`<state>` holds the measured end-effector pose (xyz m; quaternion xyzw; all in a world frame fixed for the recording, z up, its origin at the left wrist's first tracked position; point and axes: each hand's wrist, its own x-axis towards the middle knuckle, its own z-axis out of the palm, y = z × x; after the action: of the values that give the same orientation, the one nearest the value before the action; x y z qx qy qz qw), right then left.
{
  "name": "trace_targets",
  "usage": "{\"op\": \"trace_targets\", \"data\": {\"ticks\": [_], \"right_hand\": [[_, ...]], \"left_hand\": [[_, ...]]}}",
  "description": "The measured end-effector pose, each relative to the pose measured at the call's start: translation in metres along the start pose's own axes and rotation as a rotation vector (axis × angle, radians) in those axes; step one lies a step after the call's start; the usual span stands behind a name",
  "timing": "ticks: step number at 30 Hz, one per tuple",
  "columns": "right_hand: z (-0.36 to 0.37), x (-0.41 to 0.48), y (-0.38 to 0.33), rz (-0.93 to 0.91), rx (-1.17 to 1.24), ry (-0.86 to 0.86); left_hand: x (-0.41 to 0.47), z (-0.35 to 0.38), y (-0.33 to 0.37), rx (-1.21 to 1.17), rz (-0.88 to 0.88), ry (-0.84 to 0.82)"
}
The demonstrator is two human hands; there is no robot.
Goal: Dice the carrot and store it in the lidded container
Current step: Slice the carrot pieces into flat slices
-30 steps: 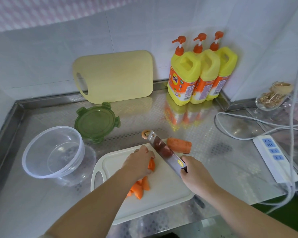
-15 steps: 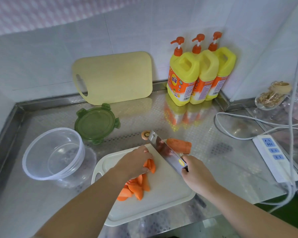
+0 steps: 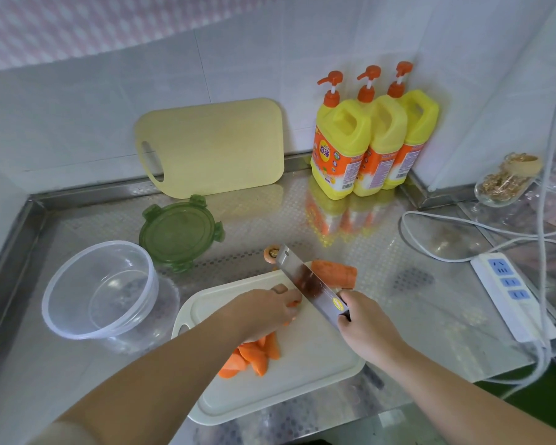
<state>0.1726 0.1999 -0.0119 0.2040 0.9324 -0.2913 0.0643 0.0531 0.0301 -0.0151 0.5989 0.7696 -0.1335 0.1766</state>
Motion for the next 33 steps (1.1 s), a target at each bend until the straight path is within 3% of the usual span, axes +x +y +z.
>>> {"op": "trace_targets", "data": {"ticks": [7,11,15,25,33], "right_hand": [[0.001,-0.001,0.002,0.008,0.005,0.004],[0.002,0.0,0.001,0.006,0.009,-0.007],[0.002,0.001,-0.001,0.011,0.015,-0.019],[0.001,0.003,-0.003,0.001,-0.001,-0.023],[0.002,0.003,-0.004,0.001,0.006,-0.019]], "left_hand": [[-0.002,0.003,0.002,-0.168,-0.002,-0.013],[-0.003,0.004,0.001,-0.375,-0.118,0.041],[-0.006,0.002,-0.006,-0.254,-0.226,0.026],[-0.001,-0.006,0.004,-0.051,-0.214,-0.027],[0.008,-0.01,0.007,-0.115,-0.262,-0.02]]}}
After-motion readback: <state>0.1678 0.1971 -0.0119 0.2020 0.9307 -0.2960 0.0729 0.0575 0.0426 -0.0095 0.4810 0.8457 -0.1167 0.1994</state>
